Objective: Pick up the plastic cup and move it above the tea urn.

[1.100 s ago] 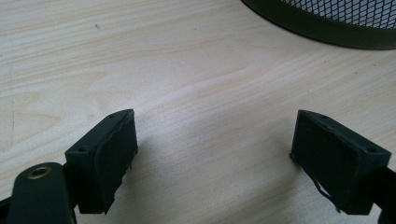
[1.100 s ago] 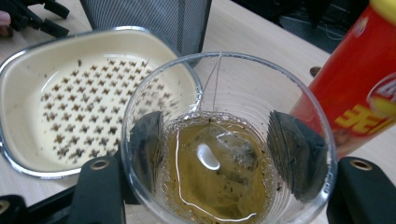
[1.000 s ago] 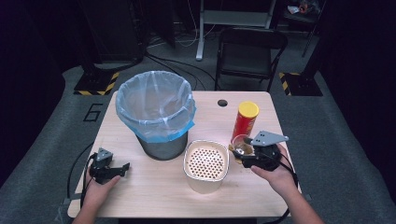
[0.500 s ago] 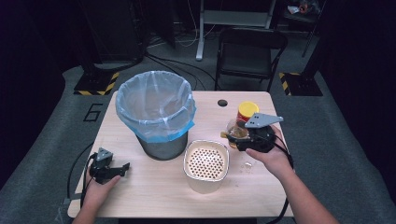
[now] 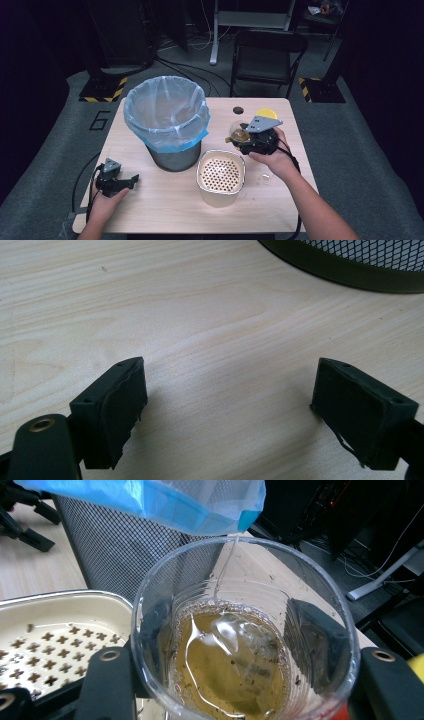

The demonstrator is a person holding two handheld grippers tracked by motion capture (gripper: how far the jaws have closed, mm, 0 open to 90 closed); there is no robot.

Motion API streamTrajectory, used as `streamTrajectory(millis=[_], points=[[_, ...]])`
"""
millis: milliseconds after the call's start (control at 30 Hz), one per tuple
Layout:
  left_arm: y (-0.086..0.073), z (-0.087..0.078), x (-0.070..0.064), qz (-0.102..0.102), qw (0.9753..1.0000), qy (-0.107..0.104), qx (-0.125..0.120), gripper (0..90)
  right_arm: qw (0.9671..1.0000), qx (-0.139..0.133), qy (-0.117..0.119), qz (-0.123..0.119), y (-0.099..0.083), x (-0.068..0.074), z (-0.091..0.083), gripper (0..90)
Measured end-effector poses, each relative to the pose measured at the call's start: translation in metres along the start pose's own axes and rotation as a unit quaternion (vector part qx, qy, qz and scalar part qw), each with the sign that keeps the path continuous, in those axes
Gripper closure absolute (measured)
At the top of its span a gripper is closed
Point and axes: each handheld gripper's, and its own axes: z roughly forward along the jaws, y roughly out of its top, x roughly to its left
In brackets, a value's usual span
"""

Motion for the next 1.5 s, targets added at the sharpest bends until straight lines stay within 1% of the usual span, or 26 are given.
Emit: streamTrajectory(millis=[33, 100, 133, 233, 267, 333, 400, 533, 567, 600, 667, 767, 933, 1000, 1033, 1100, 1133, 1200, 1233, 1267, 1300, 1333, 1367, 1400, 1433, 1500], points=[[0.0, 0.0, 0.0, -0.002, 1.0, -0.002, 0.0, 13.9, 1.0, 0.0, 0.0, 0.0, 0.0, 0.0, 0.0, 37.7], [0.0, 0.0, 0.0, 0.0, 1.0, 0.0, 0.0, 13.9, 1.0, 0.0, -0.002, -0.003, -0.001, 0.001, 0.005, 37.7], [0.0, 0.0, 0.0, 0.0, 1.0, 0.0, 0.0, 13.9, 1.0, -0.001, 0.0, -0.004, -0.003, 0.002, 0.01, 37.7], [0.0, 0.0, 0.0, 0.0, 1.0, 0.0, 0.0, 13.9, 1.0, -0.004, -0.002, -0.004, -0.004, 0.003, 0.013, 37.7], [0.0, 0.0, 0.0, 0.0, 1.0, 0.0, 0.0, 13.9, 0.9999, -0.005, -0.001, -0.011, -0.005, 0.004, 0.015, 37.7], [0.0, 0.0, 0.0, 0.0, 1.0, 0.0, 0.0, 13.9, 0.9999, -0.009, -0.005, -0.012, -0.006, 0.005, 0.016, 37.6], [0.0, 0.0, 0.0, -0.003, 1.0, -0.002, 0.0, 13.9, 0.9997, -0.01, -0.008, -0.021, -0.007, 0.006, 0.017, 37.7], [0.0, 0.0, 0.0, -0.001, 1.0, 0.0, 0.0, 13.9, 0.9983, -0.014, -0.023, -0.051, -0.008, 0.01, 0.016, 37.7], [0.0, 0.0, 0.0, -0.001, 1.0, 0.0, 0.0, 13.9, 0.9976, -0.018, -0.029, -0.06, -0.008, 0.011, 0.017, 37.7], [0.0, 0.0, 0.0, -0.001, 1.0, 0.0, 0.0, 13.9, 0.9976, -0.018, -0.029, -0.06, -0.008, 0.011, 0.017, 37.7], [0.0, 0.0, 0.0, 0.0, 1.0, 0.0, 0.0, 13.9, 0.9961, -0.021, -0.034, -0.078, -0.01, 0.012, 0.017, 37.7], [0.0, 0.0, 0.0, 0.0, 1.0, 0.0, 0.0, 13.9, 0.9951, -0.017, -0.033, -0.091, -0.012, 0.013, 0.018, 37.8], [0.0, 0.0, 0.0, 0.0, 1.0, 0.0, 0.0, 13.9, 0.9922, -0.017, -0.028, -0.12, -0.018, 0.017, 0.019, 38.0], [0.0, 0.0, 0.0, -0.001, 1.0, -0.001, 0.0, 13.9, 0.9913, -0.018, -0.026, -0.128, -0.019, 0.018, 0.019, 38.0], [0.0, 0.0, 0.0, -0.001, 1.0, -0.001, 0.0, 13.9, 0.9913, -0.018, -0.026, -0.128, -0.019, 0.018, 0.019, 38.0], [0.0, 0.0, 0.0, 0.0, 1.0, 0.0, 0.0, 13.9, 0.9886, -0.022, -0.028, -0.146, -0.02, 0.021, 0.019, 38.0], [0.0, 0.0, 0.0, 0.0, 1.0, 0.0, 0.0, 13.9, 0.988, -0.023, -0.03, -0.15, -0.019, 0.021, 0.019, 38.0], [0.0, 0.0, 0.0, 0.0, 1.0, 0.0, 0.0, 13.9, 0.985, -0.027, -0.039, -0.166, -0.019, 0.023, 0.018, 38.1], [0.0, 0.0, 0.0, 0.0, 1.0, 0.0, 0.0, 13.9, 0.9825, -0.028, -0.045, -0.179, -0.019, 0.025, 0.018, 38.2], [0.0, 0.0, 0.0, 0.0, 1.0, 0.0, 0.0, 13.9, 0.9825, -0.028, -0.045, -0.179, -0.019, 0.025, 0.018, 38.2], [0.0, 0.0, 0.0, 0.0, 1.0, 0.0, 0.0, 13.9, 0.9765, -0.026, -0.057, -0.206, -0.019, 0.03, 0.018, 38.3], [0.0, 0.0, 0.0, -0.002, 1.0, -0.001, 0.0, 13.9, 0.9734, -0.025, -0.061, -0.219, -0.019, 0.031, 0.018, 38.3], [0.0, 0.0, 0.0, 0.0, 1.0, 0.0, 0.0, 13.9, 0.9696, -0.021, -0.067, -0.234, -0.02, 0.034, 0.018, 38.4], [0.0, 0.0, 0.0, 0.0, 1.0, 0.0, 0.0, 13.9, 0.9649, -0.017, -0.073, -0.252, -0.02, 0.037, 0.019, 38.4], [0.0, 0.0, 0.0, 0.0, 1.0, 0.0, 0.0, 13.9, 0.9574, -0.013, -0.086, -0.275, -0.021, 0.041, 0.02, 38.4], [0.0, 0.0, 0.0, 0.0, 1.0, 0.0, 0.0, 13.9, 0.9477, -0.002, -0.097, -0.304, -0.022, 0.047, 0.021, 38.4]])
